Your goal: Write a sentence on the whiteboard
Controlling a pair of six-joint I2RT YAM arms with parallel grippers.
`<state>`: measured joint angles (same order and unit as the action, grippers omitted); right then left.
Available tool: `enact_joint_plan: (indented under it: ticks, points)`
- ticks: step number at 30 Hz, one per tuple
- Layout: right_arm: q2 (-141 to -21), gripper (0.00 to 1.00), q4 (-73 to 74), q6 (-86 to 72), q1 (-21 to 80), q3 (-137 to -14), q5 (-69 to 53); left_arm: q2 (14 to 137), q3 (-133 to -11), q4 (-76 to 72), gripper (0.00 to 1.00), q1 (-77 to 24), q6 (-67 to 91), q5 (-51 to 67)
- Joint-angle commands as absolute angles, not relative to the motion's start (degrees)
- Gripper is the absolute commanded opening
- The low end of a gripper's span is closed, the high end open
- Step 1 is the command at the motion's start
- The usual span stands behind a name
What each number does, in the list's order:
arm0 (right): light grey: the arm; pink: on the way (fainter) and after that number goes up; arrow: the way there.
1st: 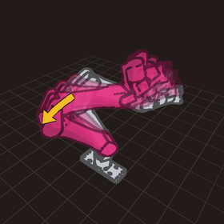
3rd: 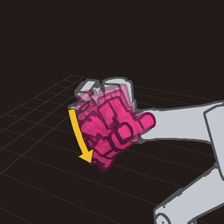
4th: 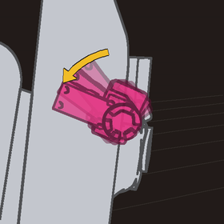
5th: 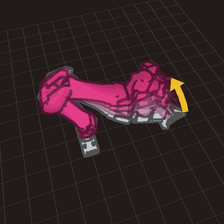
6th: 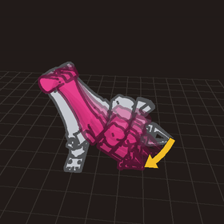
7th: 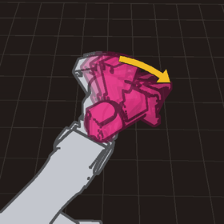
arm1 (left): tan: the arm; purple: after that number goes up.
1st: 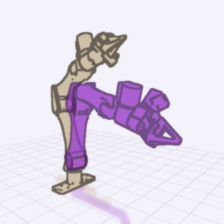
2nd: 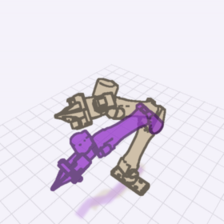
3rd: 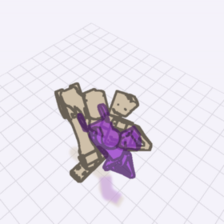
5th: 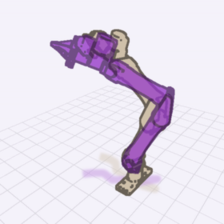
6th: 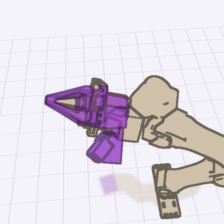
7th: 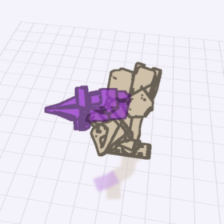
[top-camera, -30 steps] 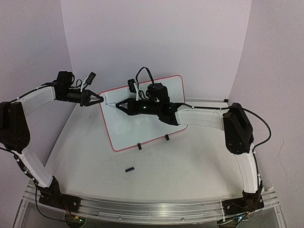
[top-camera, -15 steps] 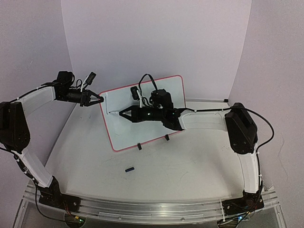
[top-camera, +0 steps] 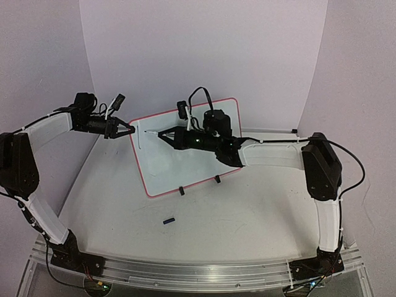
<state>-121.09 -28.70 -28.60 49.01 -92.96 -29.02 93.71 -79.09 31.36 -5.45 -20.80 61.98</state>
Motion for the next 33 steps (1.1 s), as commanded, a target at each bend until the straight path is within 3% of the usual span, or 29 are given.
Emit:
enact_joint_plan:
  ticks: [1,33]
  points:
    - [-122.28,0.0,-28.26,-28.54,49.06,-97.13,-27.6,92.71,-79.45,34.83,0.0,-5.96,-22.02,59.35]
    - [-129.06,0.0,-21.42,-28.21,49.79,-104.02,-28.1,93.05,-79.63,34.8,0.0,-5.98,-21.83,59.15]
